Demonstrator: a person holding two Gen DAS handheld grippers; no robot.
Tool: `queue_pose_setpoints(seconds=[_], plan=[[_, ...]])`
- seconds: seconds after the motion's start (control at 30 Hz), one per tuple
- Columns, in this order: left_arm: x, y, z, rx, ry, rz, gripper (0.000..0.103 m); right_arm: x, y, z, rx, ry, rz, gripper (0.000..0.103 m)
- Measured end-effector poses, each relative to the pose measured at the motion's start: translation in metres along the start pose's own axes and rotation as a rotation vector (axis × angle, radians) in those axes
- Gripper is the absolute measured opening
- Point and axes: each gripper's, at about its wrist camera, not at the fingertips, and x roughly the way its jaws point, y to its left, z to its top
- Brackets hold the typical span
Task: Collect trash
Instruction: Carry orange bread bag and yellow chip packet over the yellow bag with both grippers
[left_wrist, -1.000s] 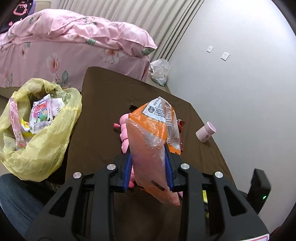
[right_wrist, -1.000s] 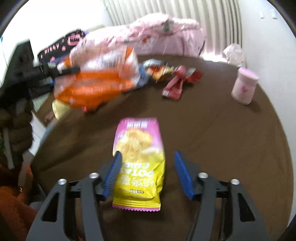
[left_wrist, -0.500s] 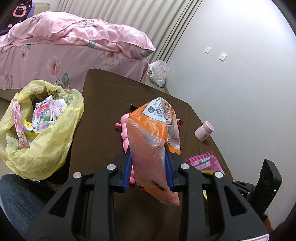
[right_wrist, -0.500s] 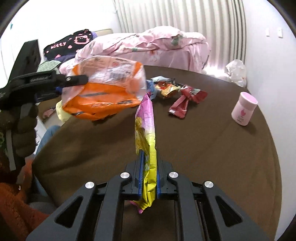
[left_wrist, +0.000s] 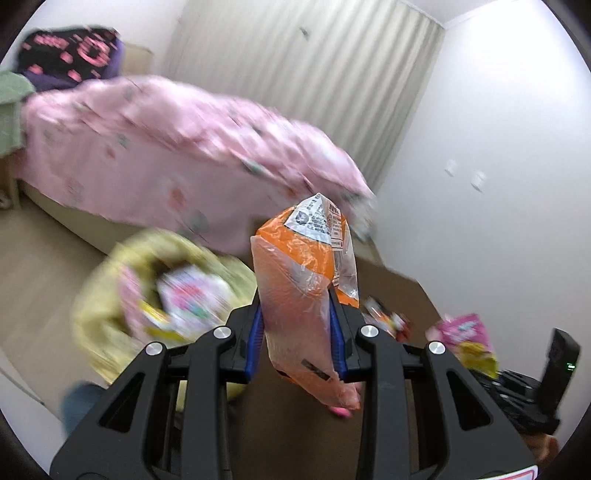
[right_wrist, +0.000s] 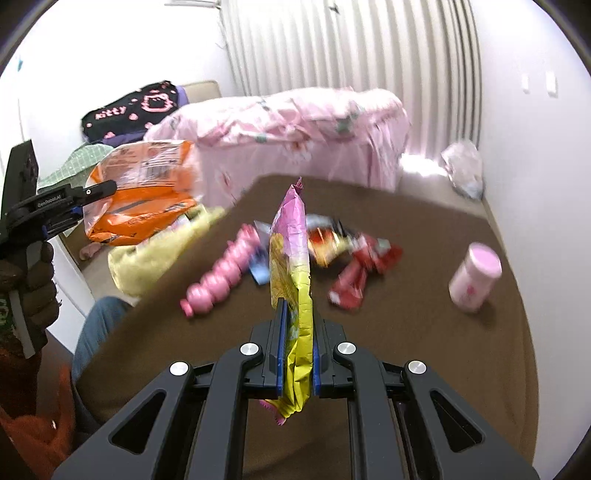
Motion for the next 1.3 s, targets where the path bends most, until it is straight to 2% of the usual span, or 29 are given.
queue_pose_setpoints(seconds=[0.07, 0.13, 0.23, 0.3, 0.5, 0.6, 0.73, 0.9, 0.97, 1.03, 1.13, 1.23, 1.3], plan=[[-0.010, 0.015, 0.011, 0.009, -0.079, 0.127, 0.028, 0.004, 0.009, 0.014, -0.026, -0.015, 0.020, 0.011], [-0.012, 0.029, 0.017, 0.011, -0.106, 0.237, 0.028, 0.010, 0.017, 0.025, -0.050, -0.019, 0.037, 0.011], [-0.004, 0.052, 0.015, -0.029, -0.051, 0.319, 0.028, 0.023, 0.031, 0.041, -0.085, -0.011, 0.074, 0.011], [0.011, 0.066, 0.007, -0.043, 0.022, 0.364, 0.028, 0.034, 0.040, 0.054, -0.110, 0.001, 0.104, 0.011], [0.082, 0.089, -0.029, 0.002, 0.270, 0.385, 0.025, 0.096, 0.083, 0.109, -0.190, 0.057, 0.233, 0.011], [0.101, 0.091, -0.050, 0.015, 0.330, 0.373, 0.025, 0.137, 0.108, 0.123, -0.218, 0.117, 0.305, 0.011], [0.111, 0.099, -0.054, 0.008, 0.350, 0.344, 0.025, 0.206, 0.151, 0.133, -0.253, 0.227, 0.389, 0.011], [0.112, 0.100, -0.055, 0.002, 0.352, 0.291, 0.025, 0.265, 0.194, 0.137, -0.247, 0.296, 0.496, 0.011], [0.110, 0.103, -0.054, -0.017, 0.346, 0.281, 0.025, 0.289, 0.207, 0.133, -0.251, 0.381, 0.519, 0.011], [0.105, 0.110, -0.052, -0.060, 0.328, 0.270, 0.025, 0.313, 0.215, 0.121, -0.287, 0.484, 0.472, 0.011], [0.099, 0.122, -0.049, -0.134, 0.290, 0.280, 0.027, 0.333, 0.215, 0.105, -0.334, 0.581, 0.408, 0.011], [0.096, 0.131, -0.046, -0.178, 0.261, 0.290, 0.028, 0.340, 0.209, 0.097, -0.320, 0.616, 0.392, 0.011], [0.099, 0.132, -0.047, -0.170, 0.268, 0.309, 0.028, 0.338, 0.204, 0.092, -0.310, 0.620, 0.400, 0.011]])
